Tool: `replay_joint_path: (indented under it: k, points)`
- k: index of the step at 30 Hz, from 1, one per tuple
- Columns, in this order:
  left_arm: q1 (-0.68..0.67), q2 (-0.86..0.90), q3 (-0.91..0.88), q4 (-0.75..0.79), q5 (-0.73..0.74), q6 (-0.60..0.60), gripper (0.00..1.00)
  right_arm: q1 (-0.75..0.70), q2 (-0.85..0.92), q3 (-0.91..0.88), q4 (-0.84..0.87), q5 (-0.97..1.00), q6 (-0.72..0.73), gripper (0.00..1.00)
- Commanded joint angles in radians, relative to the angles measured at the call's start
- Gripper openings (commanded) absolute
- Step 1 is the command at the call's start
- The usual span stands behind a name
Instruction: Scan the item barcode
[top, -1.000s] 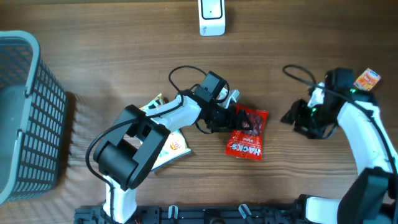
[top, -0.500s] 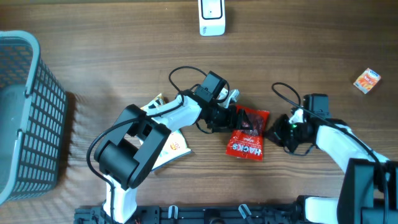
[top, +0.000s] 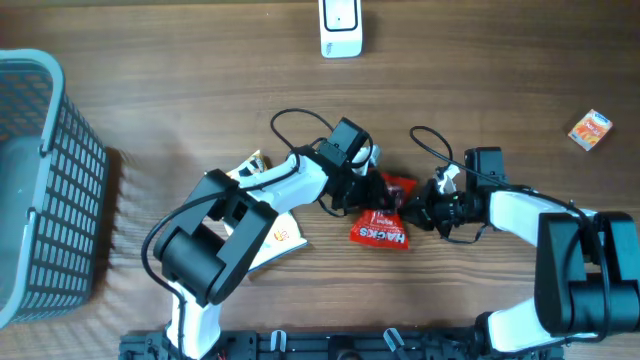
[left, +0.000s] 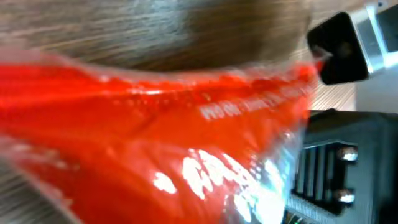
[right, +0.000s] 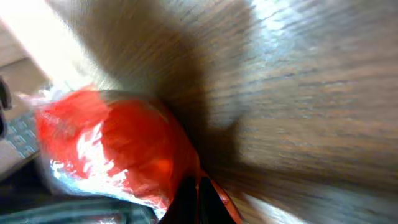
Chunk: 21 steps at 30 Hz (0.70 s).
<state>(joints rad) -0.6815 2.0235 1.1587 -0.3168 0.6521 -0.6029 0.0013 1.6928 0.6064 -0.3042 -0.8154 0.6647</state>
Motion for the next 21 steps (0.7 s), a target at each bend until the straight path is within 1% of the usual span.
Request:
replay_joint_path:
  k: [1,2,3,4,5,6,7,8,10,11,12,14,16,17,18,19,21]
  points:
    - [0.021,0.032,-0.016,-0.028,-0.037,-0.008,0.17,-0.016,0.0,0.096,-0.158,0.182,-0.119,0.04]
    - [0.038,0.032,-0.016,-0.041,-0.034,-0.008,0.14,-0.016,-0.003,0.138,-0.232,0.241,-0.147,0.04]
    - [0.048,0.032,-0.016,-0.048,-0.027,-0.008,0.13,-0.016,-0.003,0.162,-0.262,0.248,-0.167,0.04]
    - [0.06,0.03,-0.012,-0.065,-0.011,-0.008,0.06,-0.016,-0.004,0.173,-0.269,0.248,-0.168,0.04]
    - [0.078,0.024,-0.005,-0.097,0.007,-0.007,0.04,-0.016,-0.004,0.175,-0.26,0.247,-0.167,0.04]
    - [0.116,0.005,0.024,-0.185,0.009,0.024,0.04,-0.016,-0.004,0.175,-0.249,0.248,-0.168,0.04]
    - [0.177,-0.049,0.088,-0.356,-0.031,0.124,0.04,-0.016,-0.004,0.175,-0.219,0.252,-0.167,0.11]
    - [0.214,-0.095,0.148,-0.488,-0.134,0.157,0.04,-0.016,-0.004,0.175,-0.203,0.277,-0.164,0.18]
    - [0.242,-0.161,0.238,-0.65,-0.344,0.177,0.04,-0.016,-0.004,0.174,-0.198,0.346,-0.121,0.18]
    - [0.243,-0.193,0.283,-0.719,-0.483,0.177,0.04,-0.016,-0.004,0.171,-0.197,0.373,-0.11,0.17]
    - [0.231,-0.237,0.344,-0.801,-0.678,0.177,0.04,-0.016,-0.004,0.171,-0.197,0.399,-0.11,0.14]
    - [0.192,-0.267,0.367,-0.826,-0.852,0.177,0.04,-0.016,-0.004,0.171,-0.19,0.405,-0.103,0.13]
    - [0.127,-0.245,0.364,-0.864,-1.062,0.177,0.04,-0.016,-0.004,0.171,-0.187,0.405,-0.104,0.11]
    - [0.098,-0.22,0.364,-0.888,-1.145,0.176,0.04,-0.016,-0.004,0.171,-0.187,0.405,-0.105,0.12]
    - [0.074,-0.193,0.364,-0.903,-1.196,0.169,0.04,-0.016,-0.004,0.171,-0.186,0.405,-0.104,0.12]
    - [0.045,-0.155,0.364,-0.906,-1.213,0.169,0.04,-0.016,-0.004,0.171,-0.186,0.405,-0.104,0.12]
    - [-0.023,-0.077,0.364,-0.895,-1.22,0.123,0.04,-0.016,-0.004,0.171,-0.186,0.404,-0.104,0.12]
